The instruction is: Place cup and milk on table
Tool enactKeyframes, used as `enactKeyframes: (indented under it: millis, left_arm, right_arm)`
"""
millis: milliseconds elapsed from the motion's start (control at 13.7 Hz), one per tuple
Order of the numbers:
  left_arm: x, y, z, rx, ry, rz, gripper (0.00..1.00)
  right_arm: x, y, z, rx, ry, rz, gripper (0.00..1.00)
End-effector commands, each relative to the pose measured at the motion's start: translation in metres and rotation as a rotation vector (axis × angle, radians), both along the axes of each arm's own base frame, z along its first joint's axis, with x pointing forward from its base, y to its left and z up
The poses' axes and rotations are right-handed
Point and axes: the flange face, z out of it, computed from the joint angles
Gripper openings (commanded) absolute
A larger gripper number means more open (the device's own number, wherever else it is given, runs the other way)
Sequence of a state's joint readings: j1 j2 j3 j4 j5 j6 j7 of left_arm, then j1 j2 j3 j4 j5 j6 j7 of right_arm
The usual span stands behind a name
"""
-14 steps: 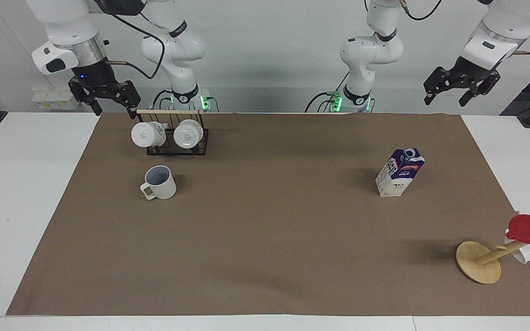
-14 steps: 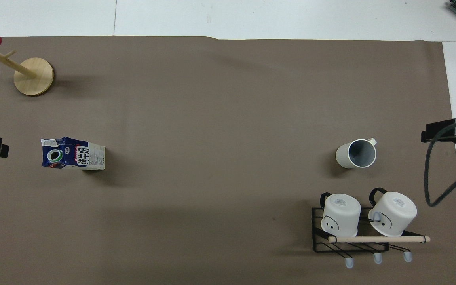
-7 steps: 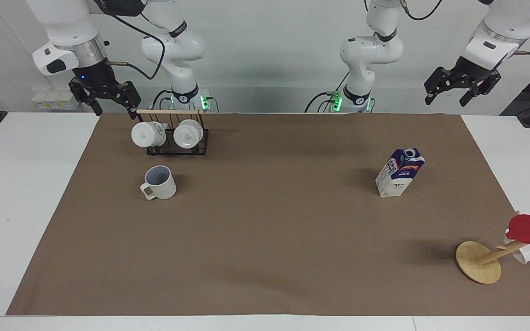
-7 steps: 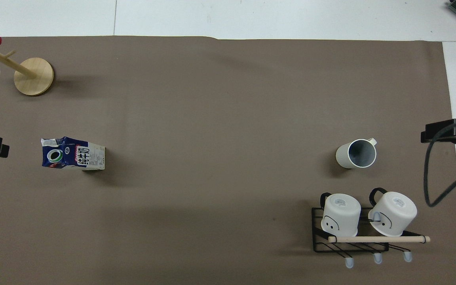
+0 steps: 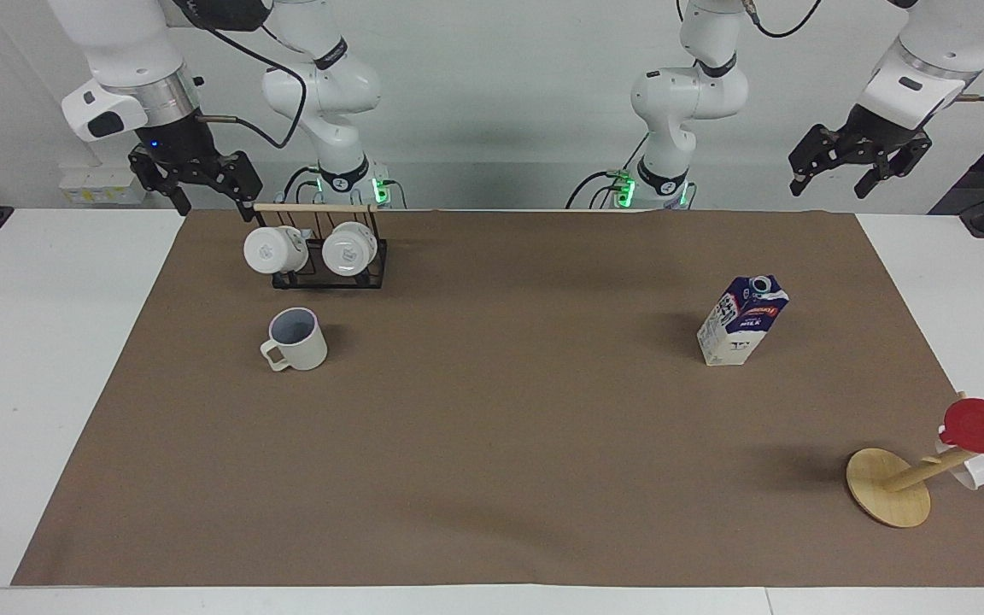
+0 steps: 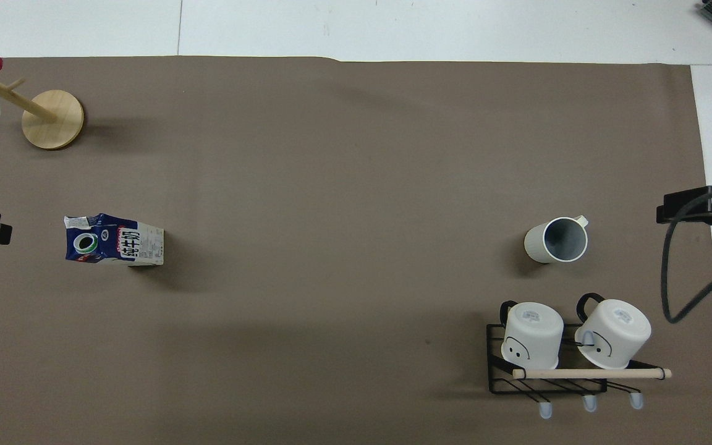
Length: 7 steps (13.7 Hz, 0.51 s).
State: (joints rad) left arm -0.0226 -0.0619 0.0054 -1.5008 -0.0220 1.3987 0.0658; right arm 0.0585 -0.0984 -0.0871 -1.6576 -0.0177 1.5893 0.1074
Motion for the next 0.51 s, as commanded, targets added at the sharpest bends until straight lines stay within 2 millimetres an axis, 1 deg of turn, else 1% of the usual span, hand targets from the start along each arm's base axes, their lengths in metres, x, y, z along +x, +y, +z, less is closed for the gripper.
enactKeyframes:
  millis: [0, 73, 292, 439]
  left_arm:
    - [-0.002, 0.004, -0.001, 0.008, -0.024, 0.005, 1.00]
    - [-0.002, 0.007, -0.001, 0.009, -0.027, 0.010, 1.00]
    - [-0.001, 0.007, -0.001, 0.011, -0.028, 0.007, 1.00]
    - [-0.001, 0.007, -0.001, 0.011, -0.031, 0.007, 1.00]
  right_arm:
    - [-0.008, -0.001, 0.000, 0.010, -0.007, 0.014, 1.00]
    - [-0.008, -0.002, -0.004, 0.010, 0.002, 0.018, 1.00]
    - [-0.012, -0.005, -0.017, 0.012, 0.024, 0.022, 1.00]
    - [-0.010, -0.003, -0.032, 0.012, 0.033, 0.027, 1.00]
